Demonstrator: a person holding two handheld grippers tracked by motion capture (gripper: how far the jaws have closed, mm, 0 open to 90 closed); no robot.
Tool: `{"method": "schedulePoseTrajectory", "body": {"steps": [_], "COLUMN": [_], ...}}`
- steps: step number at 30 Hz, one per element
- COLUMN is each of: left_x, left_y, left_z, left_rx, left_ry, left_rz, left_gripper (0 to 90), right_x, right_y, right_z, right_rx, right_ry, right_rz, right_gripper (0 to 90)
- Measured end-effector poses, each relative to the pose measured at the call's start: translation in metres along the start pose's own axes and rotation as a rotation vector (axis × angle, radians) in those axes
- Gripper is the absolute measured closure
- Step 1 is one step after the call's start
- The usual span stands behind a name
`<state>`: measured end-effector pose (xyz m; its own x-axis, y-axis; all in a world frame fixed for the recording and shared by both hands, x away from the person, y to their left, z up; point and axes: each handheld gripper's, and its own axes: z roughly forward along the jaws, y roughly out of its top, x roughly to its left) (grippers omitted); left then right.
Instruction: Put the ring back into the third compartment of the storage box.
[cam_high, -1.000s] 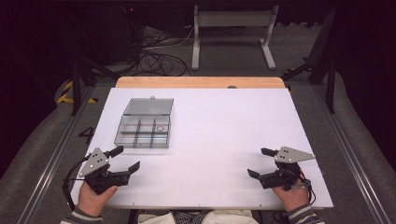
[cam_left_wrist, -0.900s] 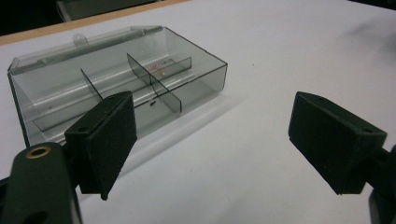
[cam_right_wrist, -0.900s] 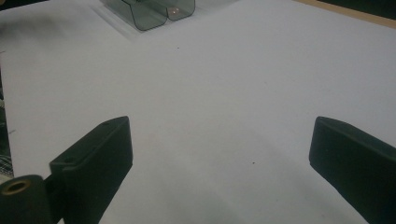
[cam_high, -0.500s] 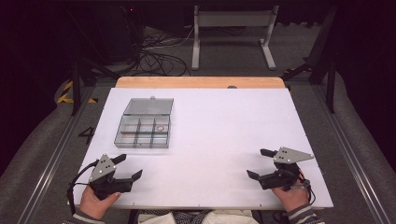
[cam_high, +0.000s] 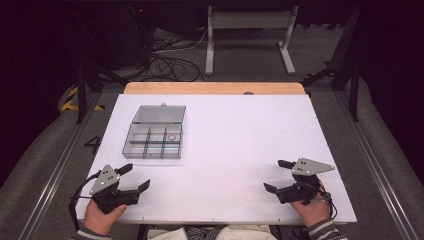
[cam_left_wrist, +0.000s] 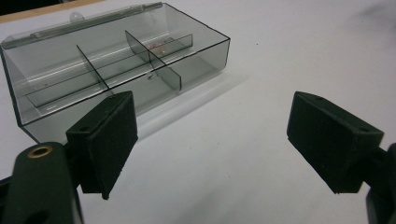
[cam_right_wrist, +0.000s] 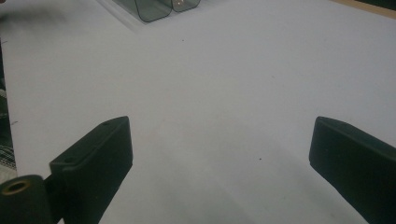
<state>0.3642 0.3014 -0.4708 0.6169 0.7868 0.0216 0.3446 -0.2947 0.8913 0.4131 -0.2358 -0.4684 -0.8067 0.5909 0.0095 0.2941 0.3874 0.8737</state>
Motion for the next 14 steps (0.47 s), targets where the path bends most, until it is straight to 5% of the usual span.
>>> {"method": "schedulePoseTrajectory", "body": {"steps": [14], "left_x": [-0.0013], "left_y": [0.0025], "left_z": [-0.0004], "left_rx": [0.021], "left_ry": [0.012], "left_rz": [0.004], "left_gripper": [16.5], "right_x": [-0.0006], "right_y": [-0.0001], "right_z": [-0.0001], "right_rx": [0.0], "right_ry": [-0.002], "right_rz": [0.008], "right_gripper": [6.5]}}
